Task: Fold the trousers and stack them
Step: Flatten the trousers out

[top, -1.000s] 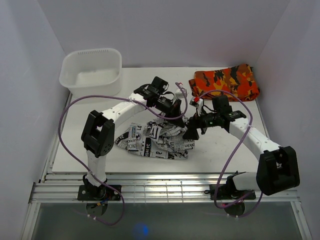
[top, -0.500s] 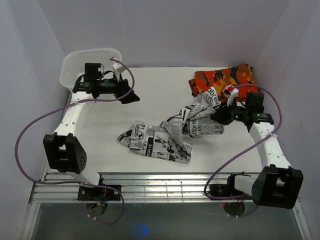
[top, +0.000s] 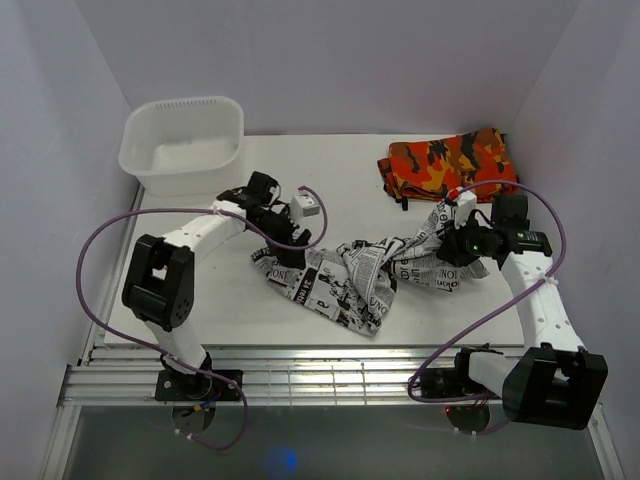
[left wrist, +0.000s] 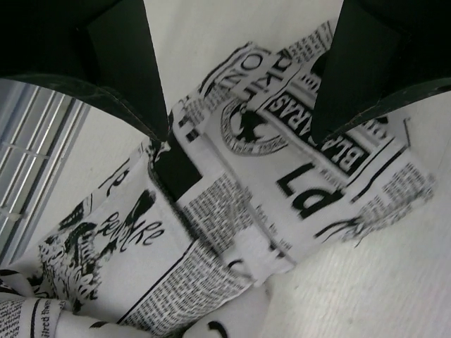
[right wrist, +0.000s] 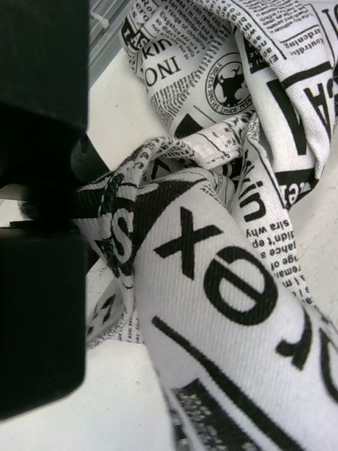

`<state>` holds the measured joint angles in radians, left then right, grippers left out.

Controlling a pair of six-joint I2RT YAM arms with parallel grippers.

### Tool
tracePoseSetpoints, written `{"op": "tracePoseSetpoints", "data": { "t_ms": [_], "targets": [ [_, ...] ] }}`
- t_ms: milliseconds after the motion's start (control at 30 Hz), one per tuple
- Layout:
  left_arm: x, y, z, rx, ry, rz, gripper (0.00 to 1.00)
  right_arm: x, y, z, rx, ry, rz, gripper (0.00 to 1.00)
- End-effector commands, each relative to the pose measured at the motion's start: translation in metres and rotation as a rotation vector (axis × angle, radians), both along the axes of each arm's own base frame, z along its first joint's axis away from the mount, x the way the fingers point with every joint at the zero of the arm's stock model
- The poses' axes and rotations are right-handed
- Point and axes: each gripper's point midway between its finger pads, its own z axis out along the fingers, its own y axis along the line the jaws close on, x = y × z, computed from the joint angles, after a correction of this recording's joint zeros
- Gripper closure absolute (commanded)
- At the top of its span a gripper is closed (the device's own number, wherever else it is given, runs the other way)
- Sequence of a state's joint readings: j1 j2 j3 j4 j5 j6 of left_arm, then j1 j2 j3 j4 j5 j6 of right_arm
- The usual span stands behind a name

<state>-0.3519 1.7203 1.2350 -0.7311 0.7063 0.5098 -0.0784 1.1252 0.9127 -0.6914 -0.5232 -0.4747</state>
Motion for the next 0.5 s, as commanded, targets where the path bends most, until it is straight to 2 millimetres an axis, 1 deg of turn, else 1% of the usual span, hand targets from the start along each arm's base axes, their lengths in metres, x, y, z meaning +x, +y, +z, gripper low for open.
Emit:
{"op": "tracePoseSetpoints", "data": {
  "t_ms": [0, 33, 67, 100, 133, 200, 233, 267, 300, 333, 400, 433, 467],
  "targets": [
    [0.029, -0.033, 0.002, 0.098, -0.209, -0.051, 0.07, 0.0, -0.011, 0.014, -0.062, -0.057, -0.015, 0.92],
    [0.029, -0.036, -0.005, 0.12, -0.194, -0.054, 0.08, 0.001, -0.013, 0.014, -0.071, -0.059, -0.021, 0.92],
    [0.03, -0.04, -0.019, 0.152, -0.169, -0.057, 0.1, 0.002, -0.015, 0.015, -0.078, -0.063, -0.028, 0.92],
    [0.031, -0.041, -0.022, 0.158, -0.162, -0.054, 0.21, 0.002, -0.017, 0.016, -0.087, -0.069, -0.036, 0.92],
    [0.032, -0.044, -0.02, 0.156, -0.152, -0.05, 0.29, 0.004, -0.022, 0.017, -0.103, -0.074, -0.049, 0.92],
    [0.034, -0.045, -0.017, 0.152, -0.146, -0.04, 0.5, 0.008, -0.03, 0.018, -0.129, -0.087, -0.065, 0.92],
    [0.034, -0.044, -0.014, 0.15, -0.148, -0.032, 0.71, 0.01, -0.035, 0.022, -0.144, -0.098, -0.078, 0.92],
    [0.036, -0.04, -0.009, 0.142, -0.148, -0.02, 0.83, 0.012, -0.042, 0.023, -0.153, -0.103, -0.096, 0.92],
    [0.036, -0.037, 0.005, 0.112, -0.165, -0.01, 0.95, 0.014, -0.046, 0.023, -0.164, -0.107, -0.099, 0.92],
    [0.04, -0.027, 0.01, 0.105, -0.161, 0.023, 1.0, 0.016, -0.051, 0.026, -0.171, -0.114, -0.11, 0.92],
    [0.045, -0.015, 0.028, 0.062, -0.174, 0.048, 1.0, 0.018, -0.064, 0.027, -0.189, -0.117, -0.132, 0.92],
    [0.057, 0.003, 0.051, 0.025, -0.21, 0.097, 1.0, 0.018, -0.073, 0.028, -0.203, -0.126, -0.144, 0.92],
    [0.065, 0.016, 0.062, 0.022, -0.236, 0.126, 1.0, 0.018, -0.077, 0.029, -0.204, -0.127, -0.158, 0.92]
  ]
}}
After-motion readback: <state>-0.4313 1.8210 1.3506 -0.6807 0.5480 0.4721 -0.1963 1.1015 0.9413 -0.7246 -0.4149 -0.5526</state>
